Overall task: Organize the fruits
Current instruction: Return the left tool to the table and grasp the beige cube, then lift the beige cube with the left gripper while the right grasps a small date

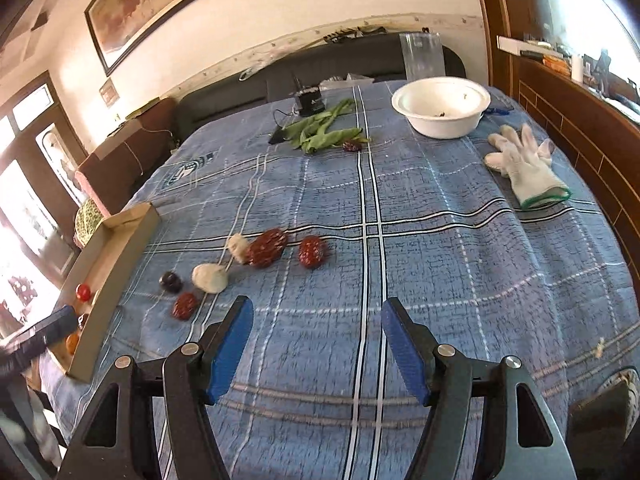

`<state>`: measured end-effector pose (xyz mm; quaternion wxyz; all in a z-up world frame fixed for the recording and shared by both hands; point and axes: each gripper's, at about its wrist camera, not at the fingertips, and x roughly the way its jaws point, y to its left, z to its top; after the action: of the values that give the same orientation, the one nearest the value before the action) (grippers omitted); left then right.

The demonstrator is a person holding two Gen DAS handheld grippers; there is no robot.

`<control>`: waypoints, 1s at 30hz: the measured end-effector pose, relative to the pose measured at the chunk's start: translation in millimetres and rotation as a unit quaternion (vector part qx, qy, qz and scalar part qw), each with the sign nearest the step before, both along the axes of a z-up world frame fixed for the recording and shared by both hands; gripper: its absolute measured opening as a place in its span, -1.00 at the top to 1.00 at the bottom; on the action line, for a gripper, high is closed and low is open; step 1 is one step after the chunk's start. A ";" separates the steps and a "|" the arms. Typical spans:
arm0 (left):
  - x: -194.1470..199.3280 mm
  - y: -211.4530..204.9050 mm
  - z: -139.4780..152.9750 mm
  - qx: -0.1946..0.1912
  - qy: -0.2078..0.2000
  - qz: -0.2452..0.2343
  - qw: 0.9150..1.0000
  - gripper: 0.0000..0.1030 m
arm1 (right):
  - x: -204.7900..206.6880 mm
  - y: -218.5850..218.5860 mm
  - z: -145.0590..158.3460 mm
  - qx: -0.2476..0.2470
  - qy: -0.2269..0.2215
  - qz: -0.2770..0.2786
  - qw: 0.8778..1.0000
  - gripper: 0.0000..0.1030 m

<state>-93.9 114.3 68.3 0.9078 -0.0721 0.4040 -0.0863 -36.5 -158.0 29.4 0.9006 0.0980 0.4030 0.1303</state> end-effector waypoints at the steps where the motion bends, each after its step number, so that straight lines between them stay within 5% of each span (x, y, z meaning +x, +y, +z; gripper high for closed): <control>1: 5.0 -7.1 -2.8 0.004 0.003 -0.007 1.000 -0.42 | 6.5 1.8 -3.1 -0.001 0.005 0.000 1.000 -0.38; 9: 44.1 -39.0 -19.5 0.028 0.014 -0.038 0.999 -0.42 | 55.8 23.0 -21.6 -0.044 0.018 0.006 0.999 -0.35; 11: 56.3 -44.0 -23.7 0.035 0.016 -0.044 0.998 -0.42 | 63.5 27.0 -25.7 -0.053 0.020 0.009 0.998 -0.12; 20: 95.8 -69.4 -38.6 0.049 0.010 -0.075 0.996 -0.40 | 78.7 27.9 -36.6 -0.061 0.022 0.019 0.998 0.34; 24: 105.2 -80.0 -43.8 0.054 0.010 -0.092 0.994 -0.36 | 78.5 24.7 -37.7 -0.052 0.021 0.019 0.998 0.38; 28: 111.1 -84.8 -55.6 0.058 0.027 -0.102 0.993 0.15 | 77.5 26.4 -37.7 -0.057 0.018 0.021 0.998 0.38; 30: 109.2 -86.6 -56.1 0.072 0.019 -0.101 0.992 0.17 | 77.1 27.0 -37.6 -0.058 0.017 0.020 0.998 0.38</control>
<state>15.3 27.7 12.2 0.8892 0.0334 0.4319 -0.1471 40.6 -130.9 -8.2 0.8948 0.0394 0.4274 0.1232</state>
